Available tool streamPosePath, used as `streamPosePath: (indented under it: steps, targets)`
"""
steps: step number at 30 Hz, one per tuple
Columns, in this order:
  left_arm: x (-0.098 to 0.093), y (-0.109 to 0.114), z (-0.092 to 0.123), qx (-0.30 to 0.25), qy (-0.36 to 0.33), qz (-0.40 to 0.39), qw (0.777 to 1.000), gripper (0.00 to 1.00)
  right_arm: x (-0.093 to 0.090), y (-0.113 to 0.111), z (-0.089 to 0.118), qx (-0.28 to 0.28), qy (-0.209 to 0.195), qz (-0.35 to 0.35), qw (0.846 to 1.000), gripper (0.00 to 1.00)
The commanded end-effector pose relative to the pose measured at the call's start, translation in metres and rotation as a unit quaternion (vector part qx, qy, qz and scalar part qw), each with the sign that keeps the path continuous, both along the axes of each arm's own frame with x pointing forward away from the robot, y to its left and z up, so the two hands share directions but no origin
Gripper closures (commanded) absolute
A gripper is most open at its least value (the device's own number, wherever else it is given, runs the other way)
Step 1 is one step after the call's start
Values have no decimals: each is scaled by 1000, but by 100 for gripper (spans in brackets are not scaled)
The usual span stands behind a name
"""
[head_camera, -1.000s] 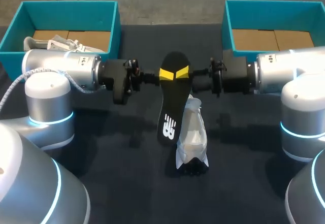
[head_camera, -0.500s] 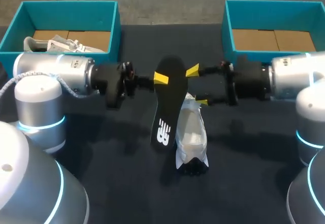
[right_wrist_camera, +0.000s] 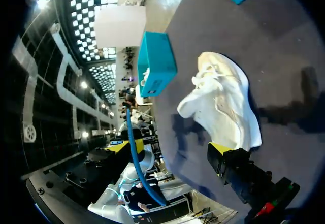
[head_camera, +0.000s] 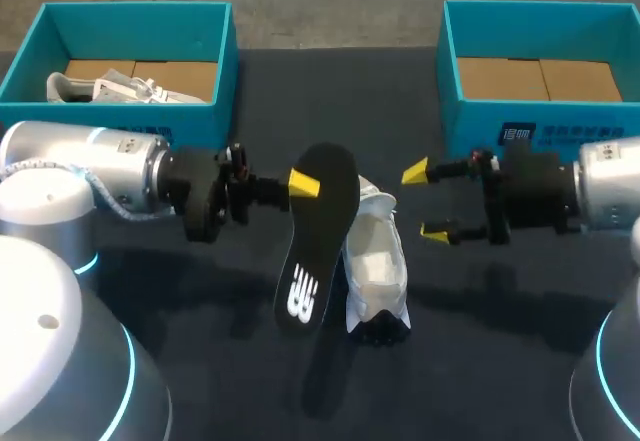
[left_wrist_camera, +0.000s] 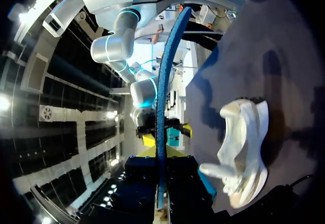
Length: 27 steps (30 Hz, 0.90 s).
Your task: Take the shoe out of the shoebox, open the shoe tongue, remove and reinsert the insole, then place the shoe into the shoebox
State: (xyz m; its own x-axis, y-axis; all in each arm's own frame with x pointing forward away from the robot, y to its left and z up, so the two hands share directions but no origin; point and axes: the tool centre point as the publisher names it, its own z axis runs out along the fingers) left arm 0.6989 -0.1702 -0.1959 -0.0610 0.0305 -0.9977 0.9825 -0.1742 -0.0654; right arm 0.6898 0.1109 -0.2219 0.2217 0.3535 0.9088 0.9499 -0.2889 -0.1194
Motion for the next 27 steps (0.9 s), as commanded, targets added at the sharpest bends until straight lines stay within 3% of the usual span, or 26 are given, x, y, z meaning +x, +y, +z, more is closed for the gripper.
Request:
streamPosePath:
  steps: [1,19,27]
  targets:
    - [-26,3,-6,12,9,4,1000,100,-28,-22,13,-26,8,-10,1000,0]
    - [-87,-9,-32,21,101,2,995,100,-111,-37,-10,-47,28,-19,998,0]
    - [-93,-7,-40,34,152,26,987,100,-126,-31,-25,-49,44,-16,998,0]
